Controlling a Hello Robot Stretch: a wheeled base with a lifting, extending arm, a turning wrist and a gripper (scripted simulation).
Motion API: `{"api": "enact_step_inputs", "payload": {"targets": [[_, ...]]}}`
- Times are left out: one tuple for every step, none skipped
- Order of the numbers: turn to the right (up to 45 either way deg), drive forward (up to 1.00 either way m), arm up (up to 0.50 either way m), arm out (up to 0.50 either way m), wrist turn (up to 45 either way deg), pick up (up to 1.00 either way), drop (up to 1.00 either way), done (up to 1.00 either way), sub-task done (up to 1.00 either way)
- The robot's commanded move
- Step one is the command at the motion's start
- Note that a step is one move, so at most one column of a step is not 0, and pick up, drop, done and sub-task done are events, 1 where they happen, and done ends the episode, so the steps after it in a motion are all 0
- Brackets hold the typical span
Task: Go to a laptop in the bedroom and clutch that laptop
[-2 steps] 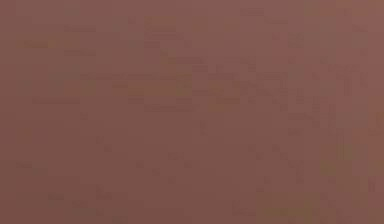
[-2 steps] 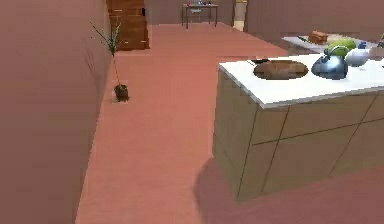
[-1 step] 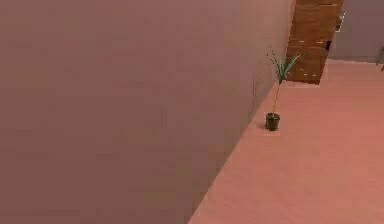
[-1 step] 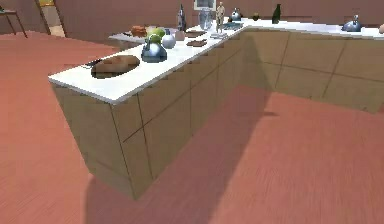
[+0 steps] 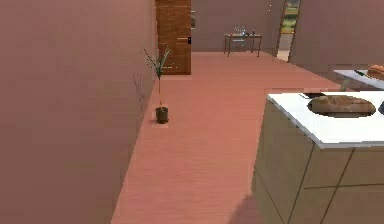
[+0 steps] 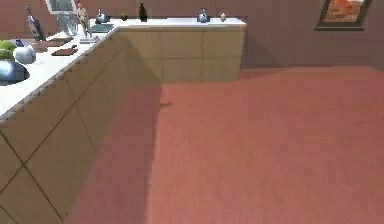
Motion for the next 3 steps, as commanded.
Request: {"api": "enact_step_inputs", "payload": {"targets": [[0.0, 1.00, 0.00, 0.00, 0.0, 0.00, 0.00, 0.00, 0.00], [0.0, 0.60, 0.00, 0.00, 0.0, 0.00, 0.00, 0.00, 0.00], [21.0, 0.00, 0.00, 0.00, 0.0, 0.00, 0.00, 0.00, 0.00]]}}
